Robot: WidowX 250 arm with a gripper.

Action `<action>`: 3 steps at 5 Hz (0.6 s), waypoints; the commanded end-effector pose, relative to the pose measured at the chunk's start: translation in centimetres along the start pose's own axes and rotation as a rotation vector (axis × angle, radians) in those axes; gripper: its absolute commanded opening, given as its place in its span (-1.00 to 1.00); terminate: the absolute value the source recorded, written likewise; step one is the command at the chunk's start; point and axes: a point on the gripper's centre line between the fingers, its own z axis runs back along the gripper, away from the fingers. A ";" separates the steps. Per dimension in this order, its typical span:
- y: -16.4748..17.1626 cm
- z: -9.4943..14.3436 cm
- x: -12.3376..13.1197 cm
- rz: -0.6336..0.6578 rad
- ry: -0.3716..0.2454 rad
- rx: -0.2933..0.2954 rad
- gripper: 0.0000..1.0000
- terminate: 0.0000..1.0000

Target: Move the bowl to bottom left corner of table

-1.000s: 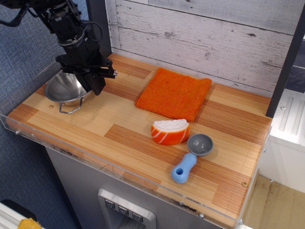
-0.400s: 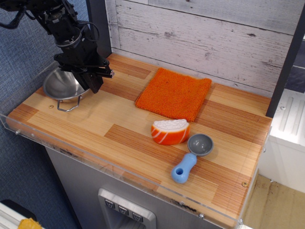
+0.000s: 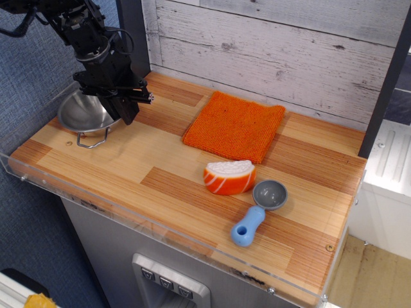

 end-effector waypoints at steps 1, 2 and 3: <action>-1.2 -3.7 -3.6 0.063 0.149 -0.050 -1.00 -1.00; -0.9 -3.7 -3.7 0.091 0.149 -0.026 1.00 -1.00; -1.1 -3.3 -3.4 0.080 0.152 -0.031 1.00 -1.00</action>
